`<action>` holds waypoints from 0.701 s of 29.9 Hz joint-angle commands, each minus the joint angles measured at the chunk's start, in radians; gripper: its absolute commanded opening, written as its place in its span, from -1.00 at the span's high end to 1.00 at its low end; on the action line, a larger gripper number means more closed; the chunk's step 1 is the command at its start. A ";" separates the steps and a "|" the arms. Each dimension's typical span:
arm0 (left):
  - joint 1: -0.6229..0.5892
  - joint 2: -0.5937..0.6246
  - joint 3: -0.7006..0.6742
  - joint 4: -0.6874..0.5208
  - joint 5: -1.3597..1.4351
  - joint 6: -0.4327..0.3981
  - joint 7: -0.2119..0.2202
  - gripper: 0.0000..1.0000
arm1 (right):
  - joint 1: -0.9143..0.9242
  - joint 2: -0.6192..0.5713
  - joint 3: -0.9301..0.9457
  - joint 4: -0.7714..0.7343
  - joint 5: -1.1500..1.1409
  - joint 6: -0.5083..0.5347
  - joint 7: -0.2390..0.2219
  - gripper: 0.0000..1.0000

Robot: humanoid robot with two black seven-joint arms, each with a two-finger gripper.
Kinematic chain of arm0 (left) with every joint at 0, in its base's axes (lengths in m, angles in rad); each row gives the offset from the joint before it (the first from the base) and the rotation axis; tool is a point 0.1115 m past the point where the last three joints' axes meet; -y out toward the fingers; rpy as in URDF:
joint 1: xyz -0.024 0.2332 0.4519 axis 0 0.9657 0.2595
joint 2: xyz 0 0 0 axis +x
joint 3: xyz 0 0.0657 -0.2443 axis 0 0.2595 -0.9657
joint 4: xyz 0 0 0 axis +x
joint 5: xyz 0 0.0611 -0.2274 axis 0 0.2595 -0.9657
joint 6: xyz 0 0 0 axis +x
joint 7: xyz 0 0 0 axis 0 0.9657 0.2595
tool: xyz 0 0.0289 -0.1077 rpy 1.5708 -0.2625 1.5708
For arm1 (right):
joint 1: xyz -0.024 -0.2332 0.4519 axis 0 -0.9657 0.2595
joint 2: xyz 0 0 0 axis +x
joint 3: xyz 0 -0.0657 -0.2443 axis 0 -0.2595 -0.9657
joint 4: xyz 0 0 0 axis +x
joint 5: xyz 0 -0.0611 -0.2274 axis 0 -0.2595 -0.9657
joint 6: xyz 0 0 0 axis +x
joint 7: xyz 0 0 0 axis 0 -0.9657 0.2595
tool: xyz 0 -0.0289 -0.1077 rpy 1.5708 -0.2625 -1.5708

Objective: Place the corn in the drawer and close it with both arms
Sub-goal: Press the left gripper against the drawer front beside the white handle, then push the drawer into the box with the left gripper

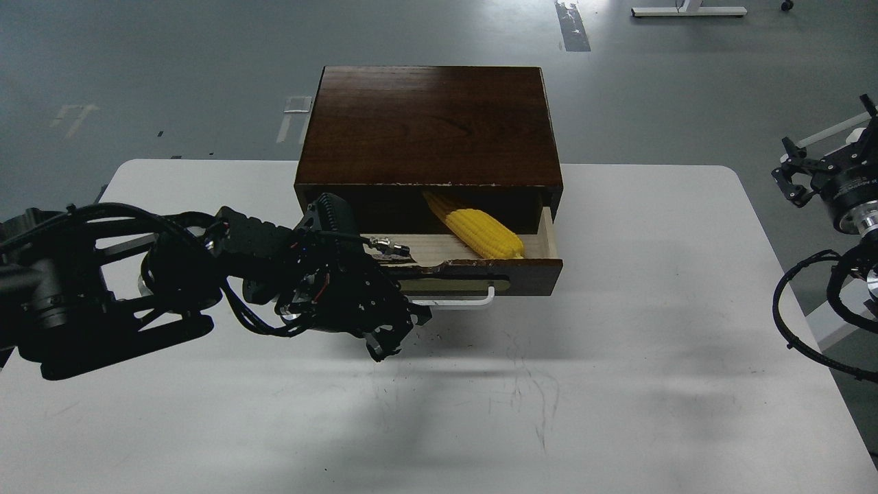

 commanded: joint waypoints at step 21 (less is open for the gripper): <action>-0.006 -0.017 -0.005 0.116 -0.002 0.000 0.000 1.00 | 0.025 -0.002 0.008 0.000 0.000 0.000 0.000 -1.00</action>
